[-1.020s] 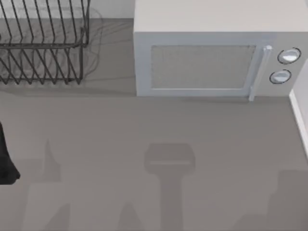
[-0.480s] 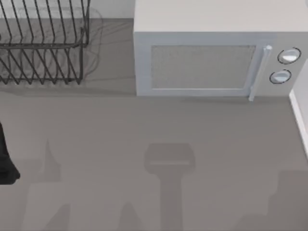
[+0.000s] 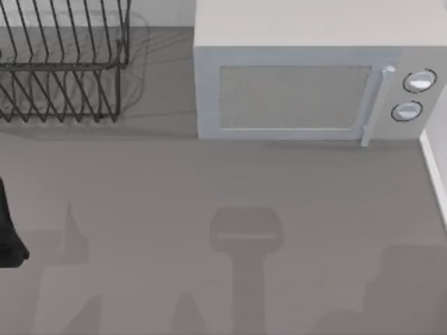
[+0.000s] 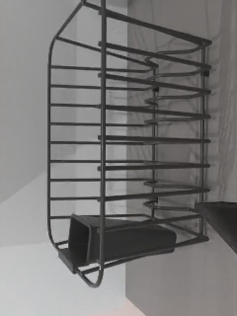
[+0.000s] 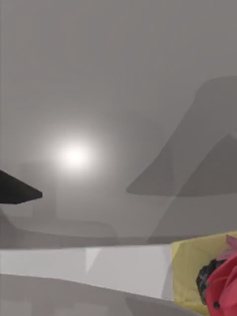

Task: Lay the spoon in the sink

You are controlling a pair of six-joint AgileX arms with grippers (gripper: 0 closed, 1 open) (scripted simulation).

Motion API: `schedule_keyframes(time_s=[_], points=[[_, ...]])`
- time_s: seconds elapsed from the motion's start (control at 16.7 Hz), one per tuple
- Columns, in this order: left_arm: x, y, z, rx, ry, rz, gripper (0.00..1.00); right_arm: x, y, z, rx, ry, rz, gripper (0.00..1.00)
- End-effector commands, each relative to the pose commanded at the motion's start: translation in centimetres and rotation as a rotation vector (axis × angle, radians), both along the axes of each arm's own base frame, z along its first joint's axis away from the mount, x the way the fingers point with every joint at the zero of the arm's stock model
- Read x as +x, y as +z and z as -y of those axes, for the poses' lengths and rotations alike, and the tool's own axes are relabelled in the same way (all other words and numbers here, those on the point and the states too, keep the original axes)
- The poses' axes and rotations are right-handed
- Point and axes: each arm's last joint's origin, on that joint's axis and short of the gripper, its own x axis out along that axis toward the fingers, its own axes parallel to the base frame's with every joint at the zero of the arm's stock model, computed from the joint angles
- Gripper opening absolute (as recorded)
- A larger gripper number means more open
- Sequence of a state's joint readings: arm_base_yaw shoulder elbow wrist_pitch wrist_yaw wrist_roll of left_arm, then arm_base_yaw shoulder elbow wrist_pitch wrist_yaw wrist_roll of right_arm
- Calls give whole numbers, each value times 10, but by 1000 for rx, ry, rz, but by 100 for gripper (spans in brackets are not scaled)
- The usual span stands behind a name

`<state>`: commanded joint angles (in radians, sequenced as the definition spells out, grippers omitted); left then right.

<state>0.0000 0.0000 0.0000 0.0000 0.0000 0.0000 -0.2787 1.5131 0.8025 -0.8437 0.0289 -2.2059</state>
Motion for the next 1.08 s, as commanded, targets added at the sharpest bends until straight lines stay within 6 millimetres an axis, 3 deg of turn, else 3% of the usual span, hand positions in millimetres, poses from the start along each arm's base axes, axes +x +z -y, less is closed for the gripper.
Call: schedule_keyframes(time_s=[0.3, 0.42, 0.78, 0.9, 1.08], points=[[0, 0, 0, 0, 0, 0, 100, -4, 53, -1, 4, -4, -11, 0], [0, 0, 0, 0, 0, 0, 100, -6, 64, -2, 0, -9, 3, 0], [0, 0, 0, 0, 0, 0, 100, -4, 64, -1, 2, -10, -5, 0], [0, 0, 0, 0, 0, 0, 100, 7, 67, 1, 6, -10, -25, 0], [0, 0, 0, 0, 0, 0, 100, 39, 73, 9, 17, -4, -70, 0]])
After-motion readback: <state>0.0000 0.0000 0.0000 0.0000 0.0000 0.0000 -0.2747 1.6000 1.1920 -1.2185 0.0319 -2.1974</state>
